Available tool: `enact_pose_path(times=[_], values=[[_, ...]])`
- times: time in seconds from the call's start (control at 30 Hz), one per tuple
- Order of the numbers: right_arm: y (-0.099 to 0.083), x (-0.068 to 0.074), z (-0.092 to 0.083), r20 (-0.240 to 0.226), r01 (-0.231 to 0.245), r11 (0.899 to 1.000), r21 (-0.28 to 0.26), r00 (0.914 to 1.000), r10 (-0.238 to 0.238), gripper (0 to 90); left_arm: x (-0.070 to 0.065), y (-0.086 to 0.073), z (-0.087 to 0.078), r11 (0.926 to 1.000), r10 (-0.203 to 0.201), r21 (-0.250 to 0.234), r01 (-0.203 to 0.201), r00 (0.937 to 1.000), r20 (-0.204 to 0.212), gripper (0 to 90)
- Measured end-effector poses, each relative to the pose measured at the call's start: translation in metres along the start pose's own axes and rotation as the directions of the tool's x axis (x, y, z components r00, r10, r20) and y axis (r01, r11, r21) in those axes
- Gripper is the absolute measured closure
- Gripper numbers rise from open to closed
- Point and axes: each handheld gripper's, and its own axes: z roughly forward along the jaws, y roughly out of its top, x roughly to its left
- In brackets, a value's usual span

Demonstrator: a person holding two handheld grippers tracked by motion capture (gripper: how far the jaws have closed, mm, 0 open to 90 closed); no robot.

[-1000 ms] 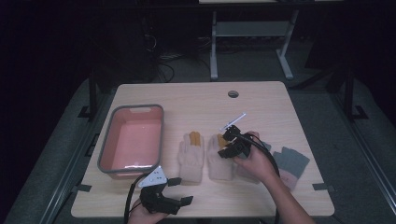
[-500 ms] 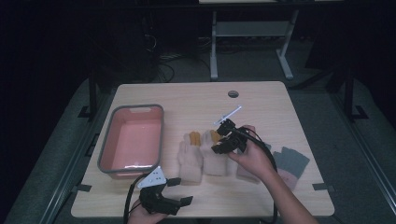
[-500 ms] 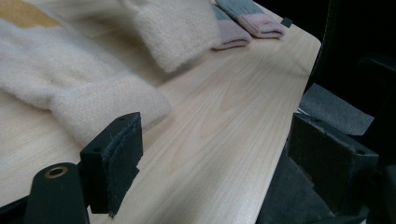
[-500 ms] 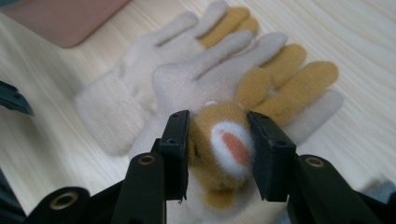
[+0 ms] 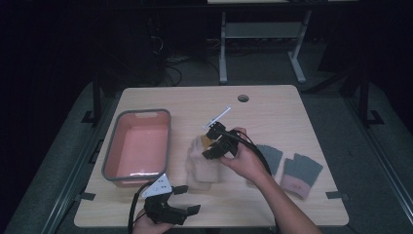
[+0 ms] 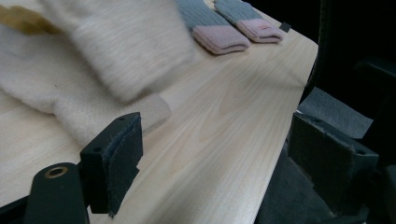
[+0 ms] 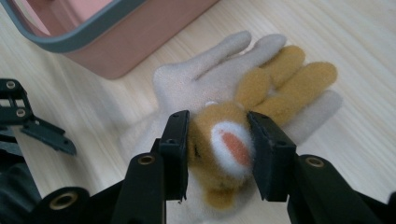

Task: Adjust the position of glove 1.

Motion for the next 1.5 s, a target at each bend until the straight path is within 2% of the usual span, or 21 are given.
enact_pose_path(times=[0.27,0.53,0.73,1.03,1.17,1.23,1.5], values=[[0.011,0.003,0.022,-0.036,-0.019,0.999,0.026,0.9992,0.020,60.1,0.000,0.000,-0.001,0.9999,-0.008,-0.011,0.008,1.0000,0.001,18.2],[0.013,0.001,0.040,-0.017,-0.035,0.997,0.065,0.9992,0.036,59.7,0.002,0.000,-0.001,0.9999,-0.011,-0.007,0.011,0.9999,0.003,18.2],[0.010,-0.005,0.052,-0.022,-0.055,0.995,0.088,0.9981,0.057,58.8,0.002,0.000,-0.001,0.9998,-0.018,-0.012,0.018,0.9998,0.004,18.2],[0.001,-0.007,0.062,-0.033,-0.075,0.992,0.105,0.9963,0.079,57.0,0.003,0.000,-0.001,0.9997,-0.021,-0.014,0.021,0.9998,-0.002,18.2],[-0.003,-0.009,0.066,-0.043,-0.075,0.990,0.116,0.9958,0.081,53.3,0.003,0.000,-0.001,0.9997,-0.020,-0.010,0.020,0.9998,-0.003,18.2],[-0.002,-0.008,0.063,-0.048,-0.074,0.993,0.096,0.9957,0.079,49.8,0.003,0.000,-0.001,0.9998,-0.020,-0.010,0.020,0.9998,-0.004,18.2],[0.002,-0.004,0.058,-0.035,-0.051,0.997,0.056,0.9980,0.053,47.1,0.002,0.000,-0.001,0.9996,-0.027,-0.010,0.027,0.9996,-0.004,18.2]])
